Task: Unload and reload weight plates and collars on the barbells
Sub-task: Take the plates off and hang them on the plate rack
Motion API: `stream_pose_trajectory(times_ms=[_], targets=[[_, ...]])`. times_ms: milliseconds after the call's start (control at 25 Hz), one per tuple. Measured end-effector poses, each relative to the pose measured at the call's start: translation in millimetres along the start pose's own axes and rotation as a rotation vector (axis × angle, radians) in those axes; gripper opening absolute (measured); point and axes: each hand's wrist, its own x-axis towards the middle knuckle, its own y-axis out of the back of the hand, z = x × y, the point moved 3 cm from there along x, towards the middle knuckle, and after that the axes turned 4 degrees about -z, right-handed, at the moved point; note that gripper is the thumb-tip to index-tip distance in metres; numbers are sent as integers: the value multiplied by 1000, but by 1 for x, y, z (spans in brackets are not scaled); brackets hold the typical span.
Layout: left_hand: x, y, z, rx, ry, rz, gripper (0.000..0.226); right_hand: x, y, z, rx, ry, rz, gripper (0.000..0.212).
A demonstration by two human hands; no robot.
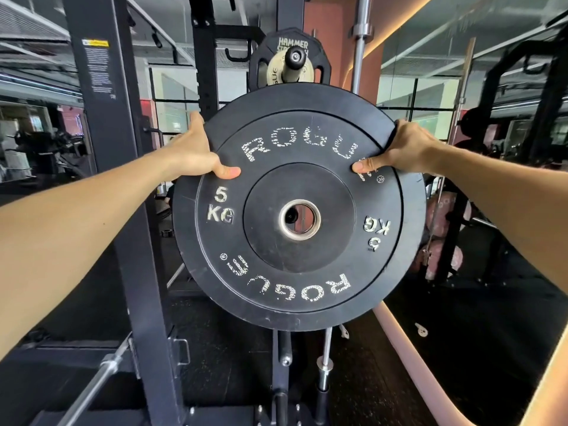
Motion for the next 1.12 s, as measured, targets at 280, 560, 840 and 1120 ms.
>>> stream_pose_trajectory(times_ms=[280, 560, 840, 1120], targets=[[56, -29, -25, 39, 44, 51, 112, 63, -40, 35, 65, 9, 1, 101], [122, -76, -67, 20, 30, 87, 96, 130, -95, 85, 105, -116, 115, 109], [196, -98, -89, 22, 16, 109, 93, 193, -122, 118, 152, -142, 153, 97], [265, -117, -110, 42, 52, 129, 99, 255, -144, 140, 221, -136, 147, 104]])
